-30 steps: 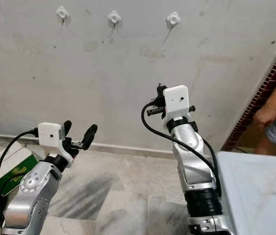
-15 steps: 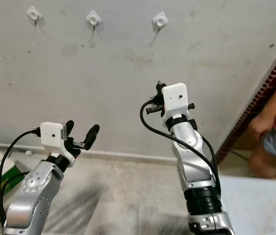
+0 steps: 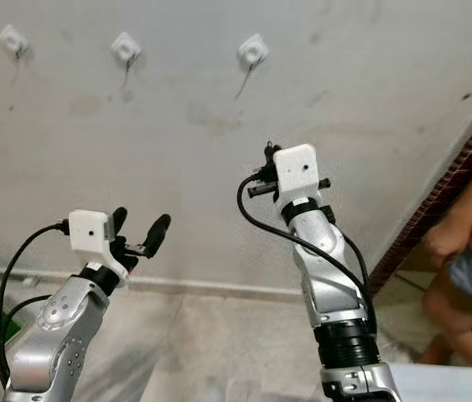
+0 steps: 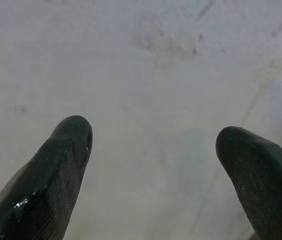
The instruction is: Hang keys on a hook
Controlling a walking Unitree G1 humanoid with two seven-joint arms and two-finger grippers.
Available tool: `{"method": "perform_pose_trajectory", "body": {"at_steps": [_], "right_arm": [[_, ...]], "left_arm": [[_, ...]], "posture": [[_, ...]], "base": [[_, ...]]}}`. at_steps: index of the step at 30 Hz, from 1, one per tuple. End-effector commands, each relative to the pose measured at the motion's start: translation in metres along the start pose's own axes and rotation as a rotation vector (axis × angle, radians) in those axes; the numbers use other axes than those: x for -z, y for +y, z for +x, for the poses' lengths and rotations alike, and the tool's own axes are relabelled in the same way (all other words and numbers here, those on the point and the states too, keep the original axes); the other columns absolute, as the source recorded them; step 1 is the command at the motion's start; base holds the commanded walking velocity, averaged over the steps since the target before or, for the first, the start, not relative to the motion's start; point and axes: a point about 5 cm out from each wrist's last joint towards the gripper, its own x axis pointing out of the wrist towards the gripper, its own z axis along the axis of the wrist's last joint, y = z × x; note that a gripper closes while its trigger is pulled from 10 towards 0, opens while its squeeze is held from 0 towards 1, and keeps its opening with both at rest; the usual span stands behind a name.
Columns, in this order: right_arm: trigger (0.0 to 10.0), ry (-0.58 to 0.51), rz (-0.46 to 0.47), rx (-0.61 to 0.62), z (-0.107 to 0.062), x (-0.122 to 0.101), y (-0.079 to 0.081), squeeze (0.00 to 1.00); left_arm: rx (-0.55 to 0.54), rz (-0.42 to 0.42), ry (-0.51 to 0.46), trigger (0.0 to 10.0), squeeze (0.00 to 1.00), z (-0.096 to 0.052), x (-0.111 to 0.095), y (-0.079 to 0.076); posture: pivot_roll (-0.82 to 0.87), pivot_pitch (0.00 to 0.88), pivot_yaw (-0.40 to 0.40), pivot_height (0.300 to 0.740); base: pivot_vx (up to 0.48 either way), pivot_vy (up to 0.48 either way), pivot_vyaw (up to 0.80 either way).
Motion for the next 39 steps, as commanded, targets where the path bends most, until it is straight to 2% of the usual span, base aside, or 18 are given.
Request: {"method": "perform_pose_trajectory", "body": {"at_steps": [1,13,18,23,25,30,32,39], "right_arm": [[10.0,-0.024,0.001,-0.036,0.000,-0.005,0.009,0.00],[10.0,0.028,-0.022,-0.035,-0.020,0.008,0.000,0.00],[10.0,0.048,-0.023,-0.047,-0.029,0.012,0.000,0.00],[10.0,0.071,-0.021,-0.072,-0.040,0.016,0.002,0.00],[10.0,0.082,-0.022,-0.089,-0.048,0.016,0.003,0.00],[10.0,0.095,-0.022,-0.098,-0.054,0.017,0.001,0.00],[10.0,0.113,-0.024,-0.117,-0.061,0.017,-0.001,0.00],[10.0,0.115,-0.003,-0.187,-0.066,0.012,0.000,0.00]], "left_arm": [[-0.029,0.018,0.006,10.0,0.00,-0.005,-0.001,0.009],[-0.033,0.027,0.027,10.0,0.00,-0.016,0.004,0.009],[-0.040,0.033,0.027,10.0,0.00,-0.021,0.004,0.009],[-0.038,0.041,0.034,10.0,0.00,-0.031,0.004,0.007],[-0.037,0.066,0.041,10.0,0.00,-0.041,0.004,0.007],[-0.048,0.067,0.047,10.0,0.00,-0.049,0.002,0.007],[-0.048,0.080,0.061,10.0,0.00,-0.060,0.000,0.007],[-0.037,0.090,0.090,10.0,0.00,-0.078,-0.002,0.001]], "posture": [[0.07,0.071,-0.014,0.740],[0.08,0.069,-0.019,0.740],[0.08,0.070,-0.021,0.740],[0.08,0.071,-0.023,0.740],[0.08,0.081,-0.024,0.740],[0.08,0.089,-0.027,0.740],[0.09,0.096,-0.027,0.740],[0.10,0.114,-0.029,0.740]], "base": [[0.382,0.000,0.00],[0.380,0.000,0.00],[0.108,0.000,0.00],[0.000,0.000,0.00],[0.000,0.000,0.00],[0.000,0.000,0.00],[0.000,0.000,0.00],[0.000,0.000,0.00]]}}
